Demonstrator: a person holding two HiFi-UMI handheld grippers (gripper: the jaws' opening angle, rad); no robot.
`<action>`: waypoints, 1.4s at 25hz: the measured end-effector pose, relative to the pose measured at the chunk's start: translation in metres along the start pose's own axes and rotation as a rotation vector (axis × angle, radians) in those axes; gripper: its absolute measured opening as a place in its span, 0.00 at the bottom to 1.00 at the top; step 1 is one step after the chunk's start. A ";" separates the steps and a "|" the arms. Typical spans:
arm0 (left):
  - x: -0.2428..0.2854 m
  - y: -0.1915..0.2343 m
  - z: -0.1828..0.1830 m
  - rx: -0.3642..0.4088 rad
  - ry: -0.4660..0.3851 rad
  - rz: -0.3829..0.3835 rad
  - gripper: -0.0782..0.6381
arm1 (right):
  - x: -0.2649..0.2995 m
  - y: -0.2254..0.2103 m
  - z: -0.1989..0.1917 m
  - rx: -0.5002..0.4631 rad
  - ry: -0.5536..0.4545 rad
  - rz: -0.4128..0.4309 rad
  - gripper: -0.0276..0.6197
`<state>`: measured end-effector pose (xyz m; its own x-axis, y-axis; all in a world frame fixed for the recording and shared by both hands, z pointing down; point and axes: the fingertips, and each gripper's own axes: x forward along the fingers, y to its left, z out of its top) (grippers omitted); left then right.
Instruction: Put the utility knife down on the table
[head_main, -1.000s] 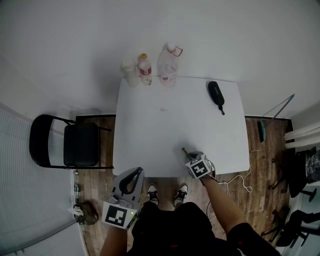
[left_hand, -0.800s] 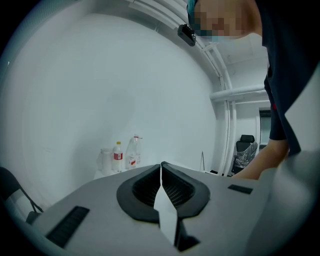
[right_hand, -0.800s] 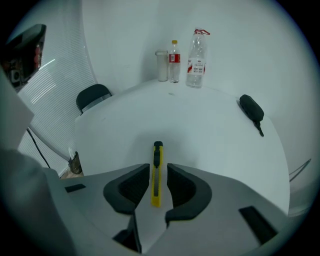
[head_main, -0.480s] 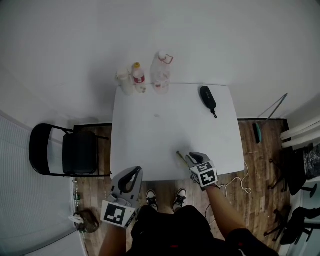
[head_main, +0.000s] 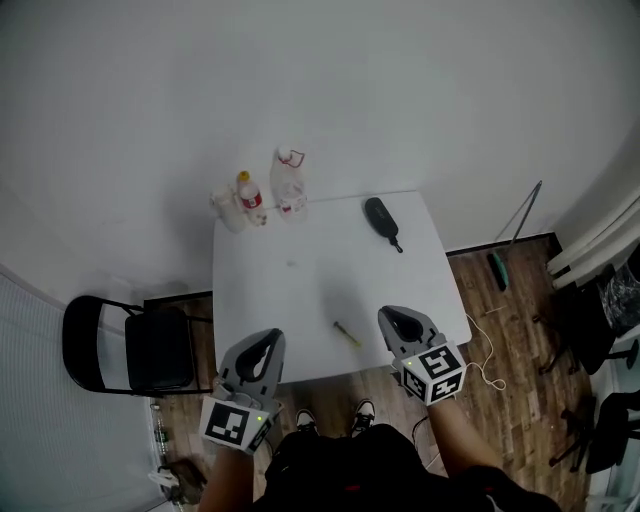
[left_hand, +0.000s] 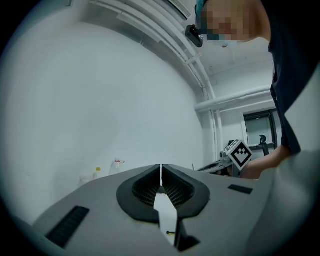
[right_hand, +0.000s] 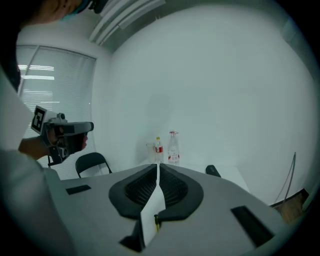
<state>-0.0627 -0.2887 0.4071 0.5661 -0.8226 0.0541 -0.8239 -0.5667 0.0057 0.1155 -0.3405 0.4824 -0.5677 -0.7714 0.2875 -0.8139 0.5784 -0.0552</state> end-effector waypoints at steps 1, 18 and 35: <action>0.003 -0.003 0.007 0.010 -0.016 -0.011 0.15 | -0.008 0.001 0.012 -0.007 -0.029 -0.004 0.09; 0.023 -0.028 0.052 0.009 -0.097 -0.093 0.15 | -0.102 0.010 0.126 -0.142 -0.375 -0.106 0.08; 0.014 -0.029 0.045 -0.002 -0.077 -0.087 0.15 | -0.097 0.016 0.117 -0.154 -0.339 -0.090 0.08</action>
<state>-0.0297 -0.2862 0.3626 0.6356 -0.7717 -0.0236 -0.7717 -0.6359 0.0090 0.1427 -0.2875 0.3414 -0.5247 -0.8498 -0.0498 -0.8488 0.5178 0.1073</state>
